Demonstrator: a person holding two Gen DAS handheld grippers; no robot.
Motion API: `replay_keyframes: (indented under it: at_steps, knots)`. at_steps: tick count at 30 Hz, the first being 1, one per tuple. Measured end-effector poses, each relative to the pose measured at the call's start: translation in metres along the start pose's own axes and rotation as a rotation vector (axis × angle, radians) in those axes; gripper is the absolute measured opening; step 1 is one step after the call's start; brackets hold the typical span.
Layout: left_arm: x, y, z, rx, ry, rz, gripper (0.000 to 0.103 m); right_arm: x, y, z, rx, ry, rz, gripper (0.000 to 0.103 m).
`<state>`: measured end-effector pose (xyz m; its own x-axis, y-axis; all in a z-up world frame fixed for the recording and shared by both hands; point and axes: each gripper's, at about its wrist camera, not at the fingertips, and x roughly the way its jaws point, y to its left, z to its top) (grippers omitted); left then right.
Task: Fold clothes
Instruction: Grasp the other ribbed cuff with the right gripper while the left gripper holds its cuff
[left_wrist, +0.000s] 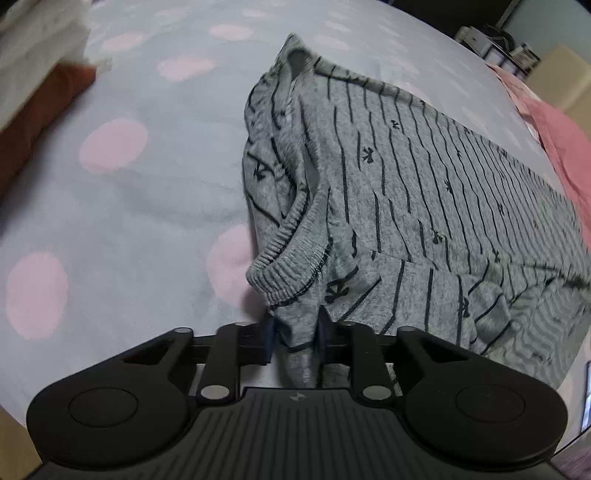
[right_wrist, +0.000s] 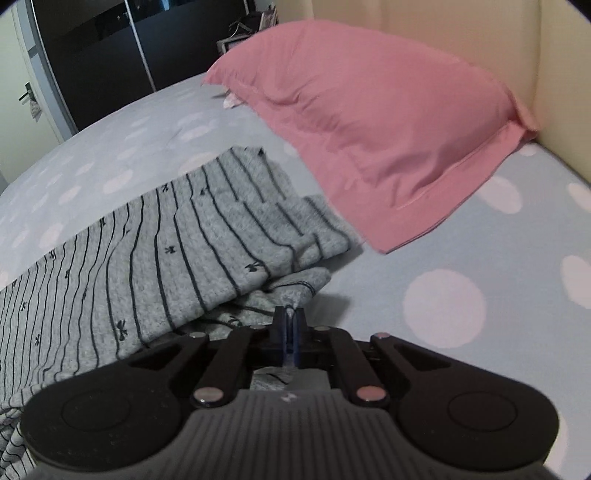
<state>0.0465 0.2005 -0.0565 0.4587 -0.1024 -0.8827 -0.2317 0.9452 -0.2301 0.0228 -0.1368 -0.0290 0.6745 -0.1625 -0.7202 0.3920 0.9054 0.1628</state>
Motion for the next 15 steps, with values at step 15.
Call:
replay_keyframes:
  at_steps: [15]
  knots:
    - [-0.114,0.061,0.007,-0.132,-0.262,-0.063,0.003,-0.153,-0.015,0.015,-0.033,-0.097,-0.090,0.003]
